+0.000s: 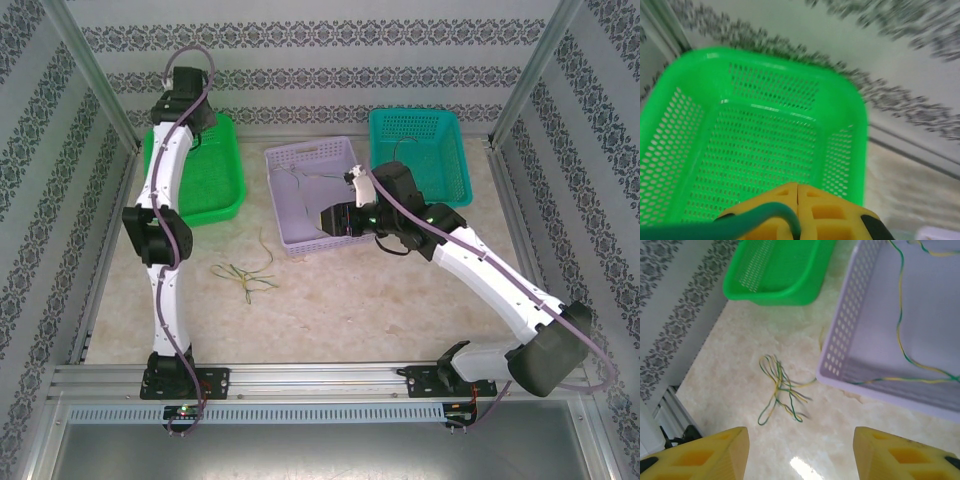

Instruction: Untangle the cables

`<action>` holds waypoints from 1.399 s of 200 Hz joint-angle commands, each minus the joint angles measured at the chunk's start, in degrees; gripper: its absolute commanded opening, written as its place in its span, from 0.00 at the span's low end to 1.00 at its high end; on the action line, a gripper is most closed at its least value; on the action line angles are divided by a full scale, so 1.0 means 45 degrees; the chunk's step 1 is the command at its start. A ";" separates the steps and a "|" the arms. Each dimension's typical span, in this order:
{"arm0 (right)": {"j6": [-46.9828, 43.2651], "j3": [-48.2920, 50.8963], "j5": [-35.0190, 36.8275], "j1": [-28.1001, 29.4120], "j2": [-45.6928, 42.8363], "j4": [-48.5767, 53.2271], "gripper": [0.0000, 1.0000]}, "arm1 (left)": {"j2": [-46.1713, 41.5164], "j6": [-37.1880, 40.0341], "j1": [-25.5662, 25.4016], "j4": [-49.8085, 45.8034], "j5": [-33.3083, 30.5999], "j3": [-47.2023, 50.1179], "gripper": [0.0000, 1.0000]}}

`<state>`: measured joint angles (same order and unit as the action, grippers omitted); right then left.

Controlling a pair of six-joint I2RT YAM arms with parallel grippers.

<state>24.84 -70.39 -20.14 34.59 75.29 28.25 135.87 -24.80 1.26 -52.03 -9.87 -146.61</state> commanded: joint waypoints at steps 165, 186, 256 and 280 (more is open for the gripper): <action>-0.0420 0.3652 0.2855 0.0714 -0.2060 -0.1011 0.54 | -0.9488 -0.6624 0.0162 -0.1399 0.2756 1.0569 0.57; -0.0415 0.4132 0.2827 0.1058 -0.2159 -0.1005 0.54 | -1.1648 -0.7491 -0.0542 -0.0683 0.4199 1.4693 0.52; 0.0299 0.4858 0.2868 0.1994 -0.2167 -0.1257 0.54 | -1.3635 -0.9324 -0.4006 0.2622 0.5512 2.2405 0.58; 0.0472 0.4939 0.3011 0.2079 -0.2217 -0.1297 0.54 | -1.3131 -0.8993 -0.4345 0.3187 0.5723 2.3132 0.59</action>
<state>25.45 -49.10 -8.36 43.31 66.39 23.64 75.64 -64.58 -16.86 -43.72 14.68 -44.49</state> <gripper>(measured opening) 0.538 0.589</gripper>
